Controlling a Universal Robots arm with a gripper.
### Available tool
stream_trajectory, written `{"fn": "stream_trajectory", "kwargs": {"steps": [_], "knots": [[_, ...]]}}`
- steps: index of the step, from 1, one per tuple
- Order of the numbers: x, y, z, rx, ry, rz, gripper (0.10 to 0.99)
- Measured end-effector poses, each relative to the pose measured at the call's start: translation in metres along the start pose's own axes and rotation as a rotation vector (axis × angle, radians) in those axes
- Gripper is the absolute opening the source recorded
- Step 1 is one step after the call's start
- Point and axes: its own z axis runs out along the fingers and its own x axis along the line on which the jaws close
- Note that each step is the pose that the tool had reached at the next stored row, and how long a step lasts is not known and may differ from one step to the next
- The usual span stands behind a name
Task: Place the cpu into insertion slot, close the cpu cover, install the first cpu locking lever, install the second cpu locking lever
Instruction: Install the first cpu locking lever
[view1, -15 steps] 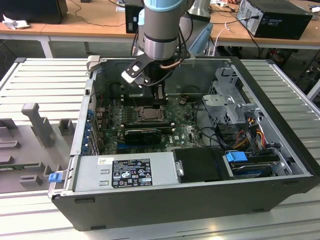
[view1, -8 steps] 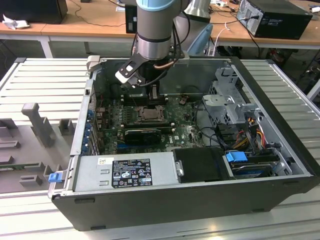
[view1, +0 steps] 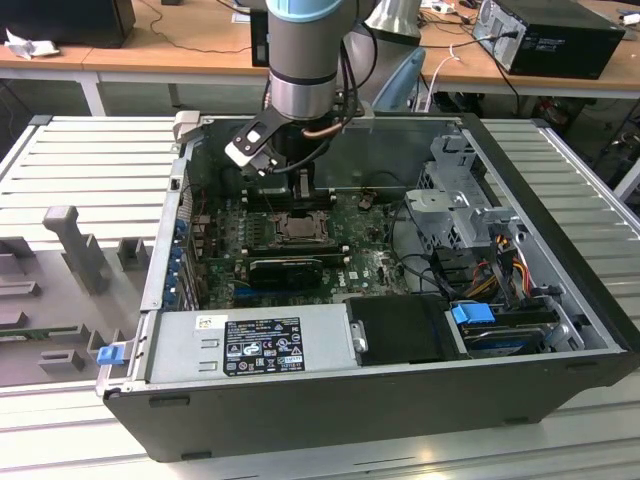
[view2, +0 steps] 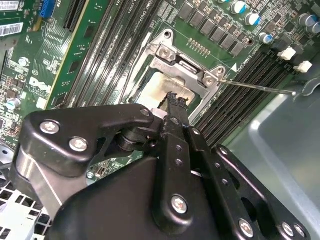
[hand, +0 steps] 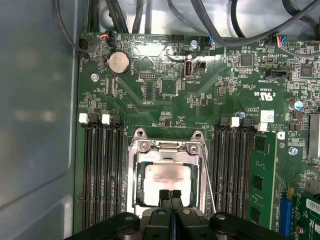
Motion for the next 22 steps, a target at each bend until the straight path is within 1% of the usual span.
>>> {"fn": "stream_trajectory", "kwargs": {"steps": [2, 7, 11, 12, 14, 15, 19, 22], "knots": [[0.0, -0.0001, -0.0011, 0.0, -0.0001, 0.0, 0.106], [0.0002, 0.0, -0.0129, 0.0, 0.0001, 0.0, 0.106], [0.0003, 0.0001, -0.0199, 0.0, 0.0001, 0.0, 0.106], [0.0004, 0.0001, -0.0234, 0.0, 0.0, 0.0, 0.106], [0.0004, 0.0002, -0.0268, 0.0, -0.0001, 0.0, 0.106], [0.0005, 0.0002, -0.0303, 0.0, 0.0, 0.0, 0.106], [0.0006, 0.0003, -0.0396, 0.0, 0.0001, 0.0, 0.106], [0.0008, 0.0004, -0.0499, 0.0, 0.0001, 0.0, 0.106]]}}
